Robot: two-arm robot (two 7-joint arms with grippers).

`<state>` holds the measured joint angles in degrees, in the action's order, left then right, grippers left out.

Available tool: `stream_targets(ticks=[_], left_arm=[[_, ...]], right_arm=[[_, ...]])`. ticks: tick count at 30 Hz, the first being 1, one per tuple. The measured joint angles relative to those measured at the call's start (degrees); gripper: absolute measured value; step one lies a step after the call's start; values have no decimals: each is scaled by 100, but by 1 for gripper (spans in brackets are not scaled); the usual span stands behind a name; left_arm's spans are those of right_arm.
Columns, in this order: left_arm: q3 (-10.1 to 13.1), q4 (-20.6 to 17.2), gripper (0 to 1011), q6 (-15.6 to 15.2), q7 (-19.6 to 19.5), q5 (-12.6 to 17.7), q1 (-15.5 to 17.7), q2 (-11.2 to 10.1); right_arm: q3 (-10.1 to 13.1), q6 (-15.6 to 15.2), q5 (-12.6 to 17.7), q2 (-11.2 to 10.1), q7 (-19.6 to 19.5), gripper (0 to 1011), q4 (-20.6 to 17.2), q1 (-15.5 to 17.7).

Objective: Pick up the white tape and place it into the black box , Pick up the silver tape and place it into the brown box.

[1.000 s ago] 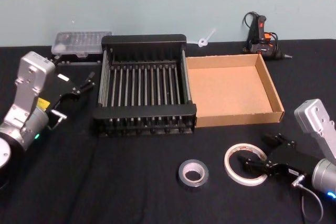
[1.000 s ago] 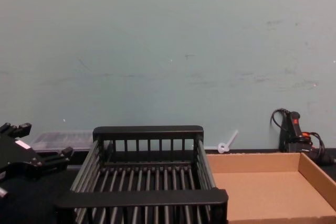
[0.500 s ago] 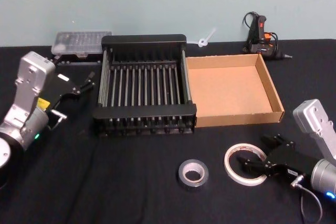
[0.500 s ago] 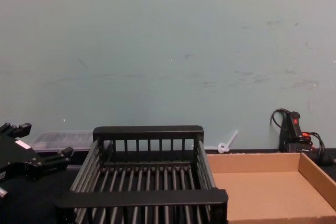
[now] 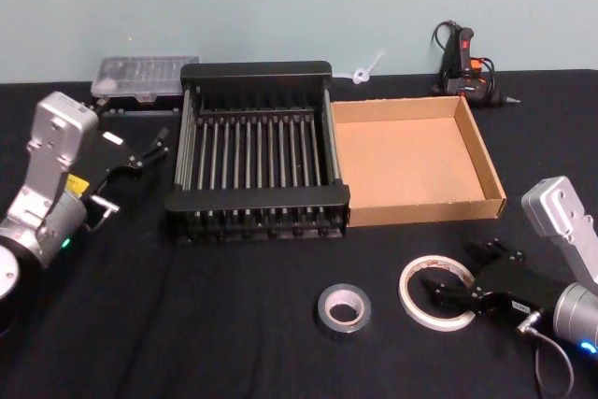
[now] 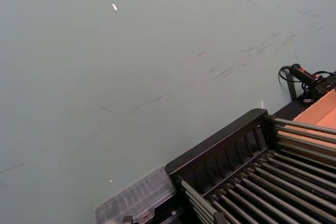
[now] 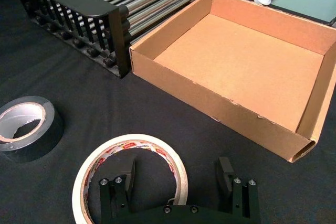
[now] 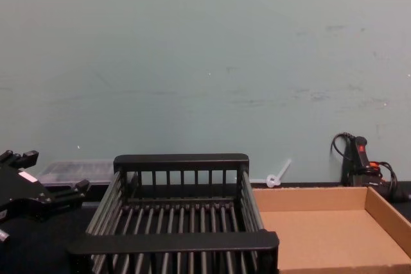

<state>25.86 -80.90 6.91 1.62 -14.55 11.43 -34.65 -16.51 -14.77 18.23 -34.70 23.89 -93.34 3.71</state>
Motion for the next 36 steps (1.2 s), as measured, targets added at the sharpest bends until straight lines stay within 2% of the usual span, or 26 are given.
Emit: stream_targets(ticks=[8,14,18,20,23,24,30,32,33,36], left_arm=[[0,0,1001,0,0,0,0,0],[0,0,1001,0,0,0,0,0],[0,0,1001,0,0,0,0,0],[0,0,1001,0,0,0,0,0],[0,0,1001,0,0,0,0,0],[0,0,1001,0,0,0,0,0],[0,0,1001,0,0,0,0,0],[0,0,1001,0,0,0,0,0],[0,0,1001,0,0,0,0,0],[0,0,1001,0,0,0,0,0]], right_arm=[[2,0,0,0,0,1003,0,0],[2,0,0,0,0,904,0,0],[2,0,0,0,0,764,0,0],[2,0,0,0,0,733,-1,0],[2,0,0,0,0,609,0,0],[2,0,0,0,0,609,0,0],[2,0,0,0,0,386,0,0],[2,0,0,0,0,345,0,0],[2,0,0,0,0,282,0,0],[2,0,0,0,-1,204,0,0]])
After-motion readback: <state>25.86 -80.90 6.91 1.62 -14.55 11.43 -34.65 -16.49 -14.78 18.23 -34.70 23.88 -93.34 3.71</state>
